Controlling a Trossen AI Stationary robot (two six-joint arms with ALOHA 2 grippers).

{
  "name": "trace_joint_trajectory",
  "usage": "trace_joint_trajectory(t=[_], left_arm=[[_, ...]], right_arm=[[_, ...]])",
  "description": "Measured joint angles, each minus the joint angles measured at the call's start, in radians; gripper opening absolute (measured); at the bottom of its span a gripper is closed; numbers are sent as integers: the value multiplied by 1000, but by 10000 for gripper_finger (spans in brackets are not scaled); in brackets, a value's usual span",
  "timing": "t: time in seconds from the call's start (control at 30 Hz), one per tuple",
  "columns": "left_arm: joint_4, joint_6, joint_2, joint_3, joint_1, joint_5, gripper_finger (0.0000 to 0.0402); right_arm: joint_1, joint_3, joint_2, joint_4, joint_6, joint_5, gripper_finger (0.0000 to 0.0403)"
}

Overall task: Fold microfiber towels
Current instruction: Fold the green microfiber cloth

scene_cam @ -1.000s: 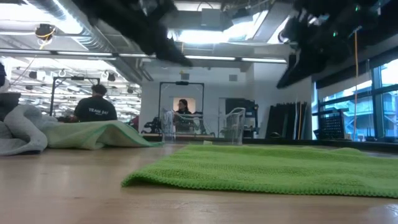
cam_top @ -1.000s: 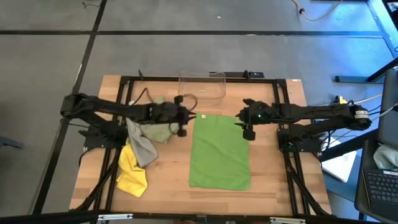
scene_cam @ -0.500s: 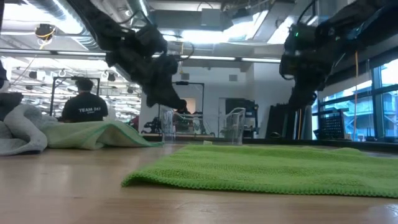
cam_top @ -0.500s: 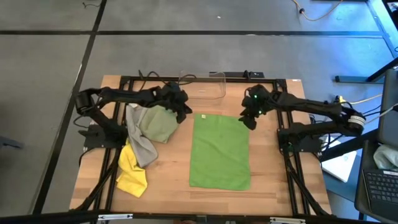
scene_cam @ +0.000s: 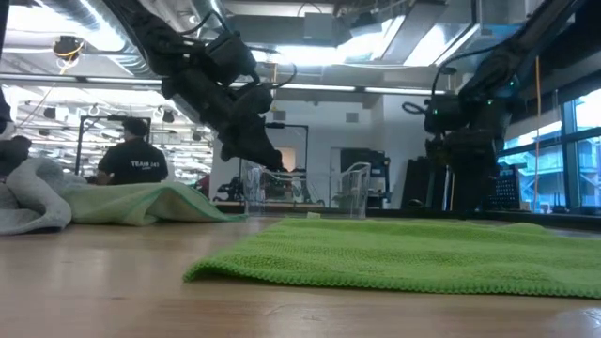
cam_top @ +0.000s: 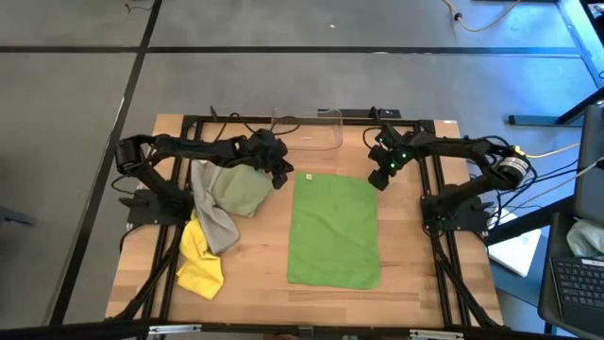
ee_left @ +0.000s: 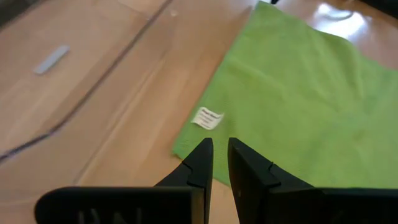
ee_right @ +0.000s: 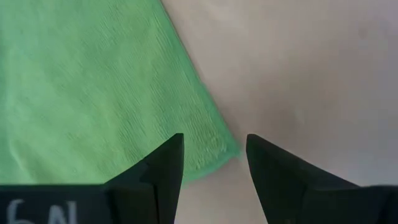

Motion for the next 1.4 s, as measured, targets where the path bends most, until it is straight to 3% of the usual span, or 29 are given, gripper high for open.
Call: trace_joint_trajectory(t=[0.27,0.6,0.73,0.8,0.97,1.2,1.4], left_arm=[[3,46,0,0,-33,0,41],[5,54,0,0,-52,-23,41],[10,54,0,0,-52,-24,41],[14,54,0,0,-52,-24,41],[36,54,-1,0,-52,-25,41],[50,54,-1,0,-52,-25,41],[57,56,-1,0,-52,-37,41]], right_arm=[[1,2,20,-13,24,50,178],[4,3,41,-6,23,-54,178],[17,-3,47,-19,-2,-234,172],[25,-1,46,-1,-10,-266,167],[42,-2,45,30,-8,-200,151],[43,-1,44,45,4,-26,124],[48,0,44,54,-31,-51,85]])
